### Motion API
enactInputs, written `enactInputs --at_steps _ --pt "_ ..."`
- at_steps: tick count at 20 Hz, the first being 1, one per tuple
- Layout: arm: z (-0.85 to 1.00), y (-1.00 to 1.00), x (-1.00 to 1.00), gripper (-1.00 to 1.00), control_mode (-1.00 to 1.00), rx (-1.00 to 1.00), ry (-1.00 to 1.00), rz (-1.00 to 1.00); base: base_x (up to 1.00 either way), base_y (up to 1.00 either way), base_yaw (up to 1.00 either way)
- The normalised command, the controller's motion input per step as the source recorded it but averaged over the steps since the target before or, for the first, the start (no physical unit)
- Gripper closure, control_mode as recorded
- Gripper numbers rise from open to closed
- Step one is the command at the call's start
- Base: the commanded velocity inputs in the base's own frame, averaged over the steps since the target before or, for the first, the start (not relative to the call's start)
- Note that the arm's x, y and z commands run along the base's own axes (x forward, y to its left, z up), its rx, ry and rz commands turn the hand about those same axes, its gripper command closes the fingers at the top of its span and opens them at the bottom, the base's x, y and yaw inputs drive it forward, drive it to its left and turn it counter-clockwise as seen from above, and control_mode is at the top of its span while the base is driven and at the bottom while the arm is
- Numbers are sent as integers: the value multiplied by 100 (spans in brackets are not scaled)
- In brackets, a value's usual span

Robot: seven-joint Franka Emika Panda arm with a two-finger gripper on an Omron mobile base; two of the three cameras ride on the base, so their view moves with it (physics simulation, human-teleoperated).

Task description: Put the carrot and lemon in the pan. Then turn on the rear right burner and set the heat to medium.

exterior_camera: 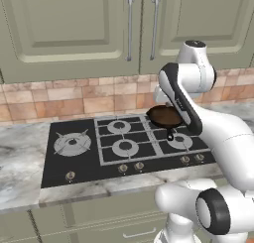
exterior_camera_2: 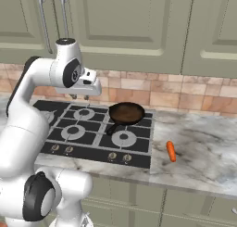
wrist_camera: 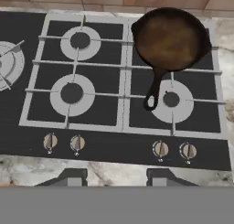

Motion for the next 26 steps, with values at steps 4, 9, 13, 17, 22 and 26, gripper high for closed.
enactInputs --at_steps 4,9,13,17,22,26 --pt "0 35 -10 -100 -100 0 0 0 0 0 0" --pt "-14 98 -28 -100 -100 0 0 4 0 0 0" --pt "-14 100 -60 -100 -100 0 0 8 0 0 0" --pt "-22 100 -77 -100 -100 0 0 7 0 0 0" --pt "-36 100 -24 -100 -100 0 0 2 0 0 0" --pt "-22 82 1 -100 -100 2 0 0 0 0 0"
